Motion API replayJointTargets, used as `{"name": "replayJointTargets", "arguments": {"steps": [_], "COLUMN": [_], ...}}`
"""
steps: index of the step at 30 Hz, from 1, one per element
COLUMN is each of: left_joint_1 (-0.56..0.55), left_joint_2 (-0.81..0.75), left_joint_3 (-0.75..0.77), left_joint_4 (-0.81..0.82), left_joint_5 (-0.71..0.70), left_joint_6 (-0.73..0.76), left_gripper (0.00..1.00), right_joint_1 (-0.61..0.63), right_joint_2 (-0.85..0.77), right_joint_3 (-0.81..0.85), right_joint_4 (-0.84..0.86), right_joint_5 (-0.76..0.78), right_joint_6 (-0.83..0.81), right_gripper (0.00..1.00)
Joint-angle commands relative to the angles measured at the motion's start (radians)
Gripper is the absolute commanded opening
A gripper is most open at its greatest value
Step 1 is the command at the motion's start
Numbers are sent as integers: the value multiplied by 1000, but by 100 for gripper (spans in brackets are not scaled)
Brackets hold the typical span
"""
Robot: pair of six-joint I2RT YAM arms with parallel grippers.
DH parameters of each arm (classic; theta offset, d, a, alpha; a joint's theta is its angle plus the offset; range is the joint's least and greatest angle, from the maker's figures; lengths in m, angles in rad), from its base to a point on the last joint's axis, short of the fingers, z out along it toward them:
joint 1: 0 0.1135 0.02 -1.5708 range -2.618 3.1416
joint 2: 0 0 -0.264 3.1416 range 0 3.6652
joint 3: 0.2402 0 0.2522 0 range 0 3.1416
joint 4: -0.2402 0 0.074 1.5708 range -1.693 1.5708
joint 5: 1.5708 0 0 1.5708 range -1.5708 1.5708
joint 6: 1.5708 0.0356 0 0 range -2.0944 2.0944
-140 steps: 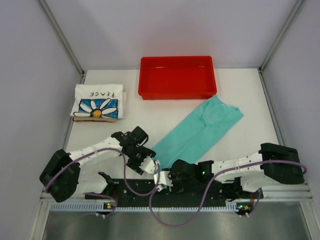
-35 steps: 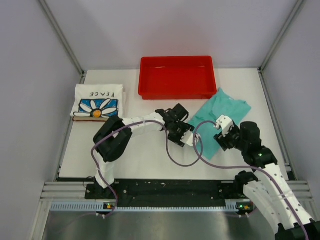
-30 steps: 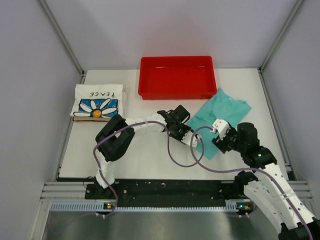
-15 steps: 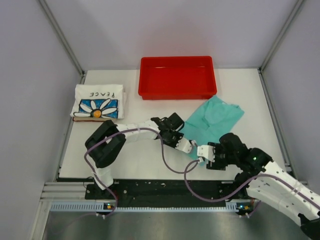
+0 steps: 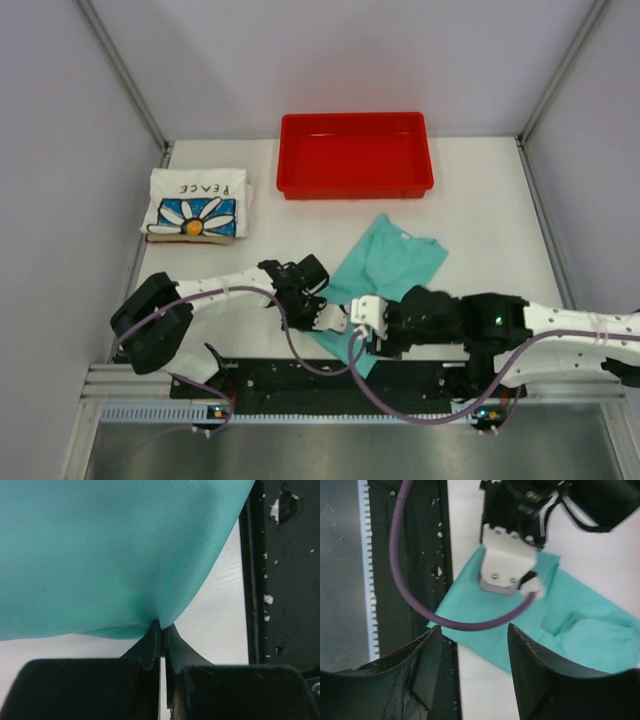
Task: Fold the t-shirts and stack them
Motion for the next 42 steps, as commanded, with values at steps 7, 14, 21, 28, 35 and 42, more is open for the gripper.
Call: {"name": "replayJointTargets", "arguments": {"steps": [7,14,21,28,35,42], "left_joint_1": [-2,-2,-4,-4,-4,-4], "left_joint_2": [-124,-117,-98,-115,-101,-95], "left_joint_3": [-27,-29,-9,-1,11,-2], "left_joint_4": [-79,-68,-84,-123,-130,-140], "left_joint_5": [90,99,99,98,106,106], "left_joint_6": [-94,-114,-111,-73,-70,-59], "left_gripper": [0,0,0,0,0,0], "right_joint_1": [500,569,546,509,471,434], "right_joint_2": [194,221,528,541,612,598], "right_joint_3": [-225,-300,-216,-198,-193,-224], "right_joint_4": [268,345,370,278,281,295], "right_joint_5": [498,623,512,620,565,574], "right_joint_6": [462,536,597,758,801,832], "right_gripper": [57,57,57,56,53,22]}}
